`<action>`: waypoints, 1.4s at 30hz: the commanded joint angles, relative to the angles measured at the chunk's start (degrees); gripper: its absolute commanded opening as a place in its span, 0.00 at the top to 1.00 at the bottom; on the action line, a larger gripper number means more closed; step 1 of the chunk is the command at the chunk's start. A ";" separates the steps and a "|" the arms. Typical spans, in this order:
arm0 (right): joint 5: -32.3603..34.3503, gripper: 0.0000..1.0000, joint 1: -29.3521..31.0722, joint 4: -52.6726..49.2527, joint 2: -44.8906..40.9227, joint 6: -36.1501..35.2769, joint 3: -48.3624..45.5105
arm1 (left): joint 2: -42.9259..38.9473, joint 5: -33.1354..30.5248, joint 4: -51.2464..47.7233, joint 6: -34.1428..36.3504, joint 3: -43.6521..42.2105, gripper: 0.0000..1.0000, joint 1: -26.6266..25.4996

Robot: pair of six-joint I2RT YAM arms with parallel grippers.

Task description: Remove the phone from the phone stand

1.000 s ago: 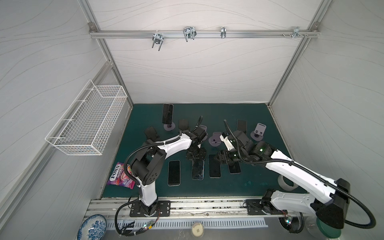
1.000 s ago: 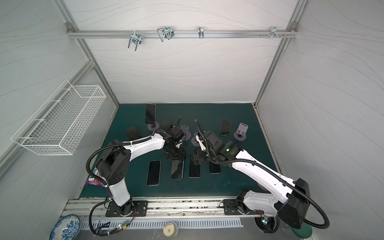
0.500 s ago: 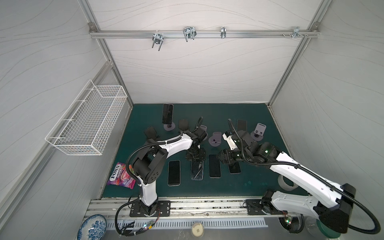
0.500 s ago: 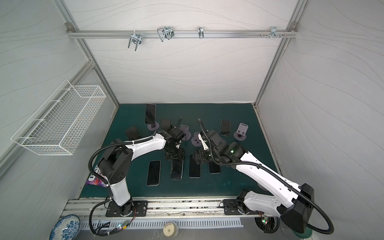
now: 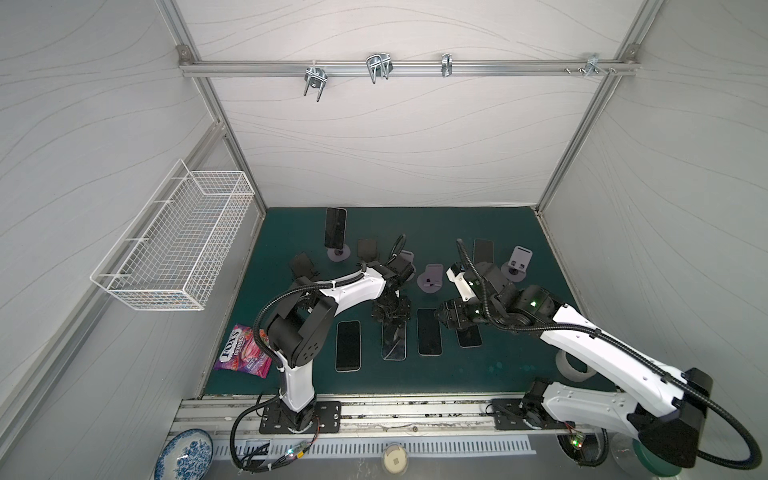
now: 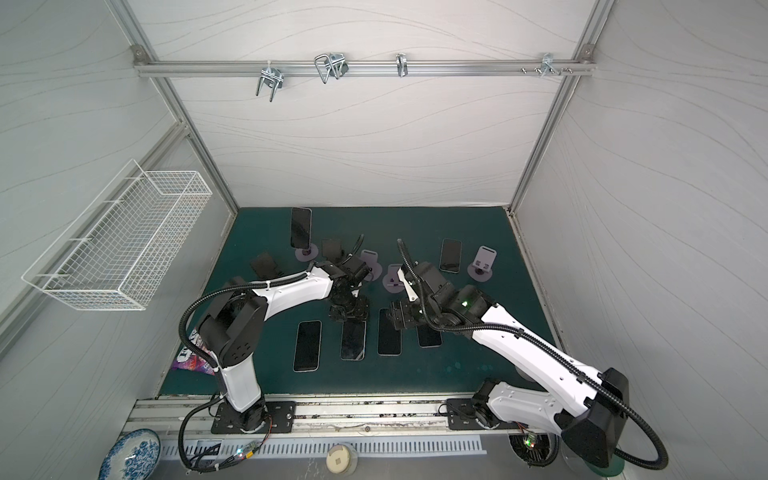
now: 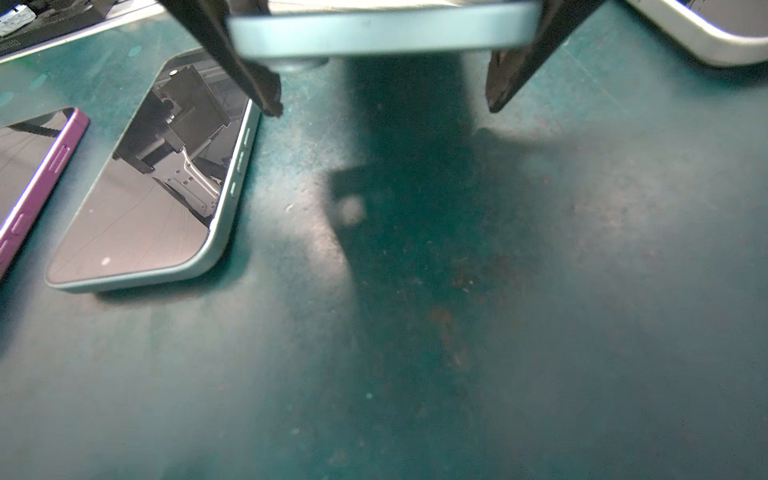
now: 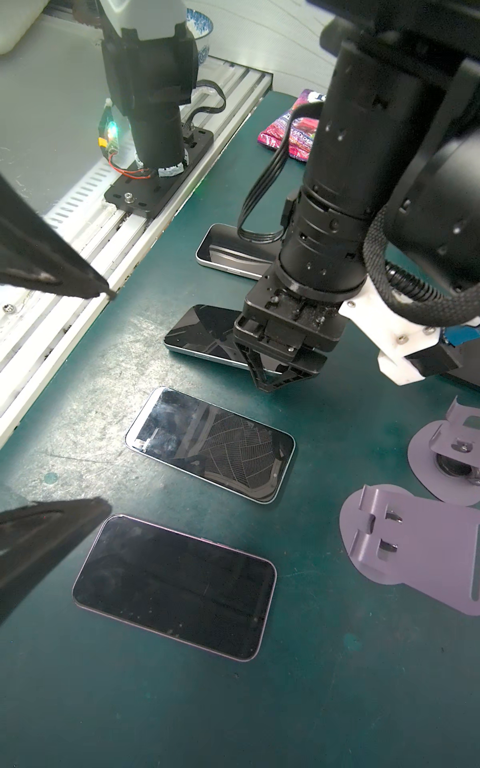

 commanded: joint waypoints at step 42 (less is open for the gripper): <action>-0.19 0.21 -0.37 -1.61 -0.01 0.49 -0.93 | 2.67 -11.80 2.88 -6.54 -1.16 0.43 -2.73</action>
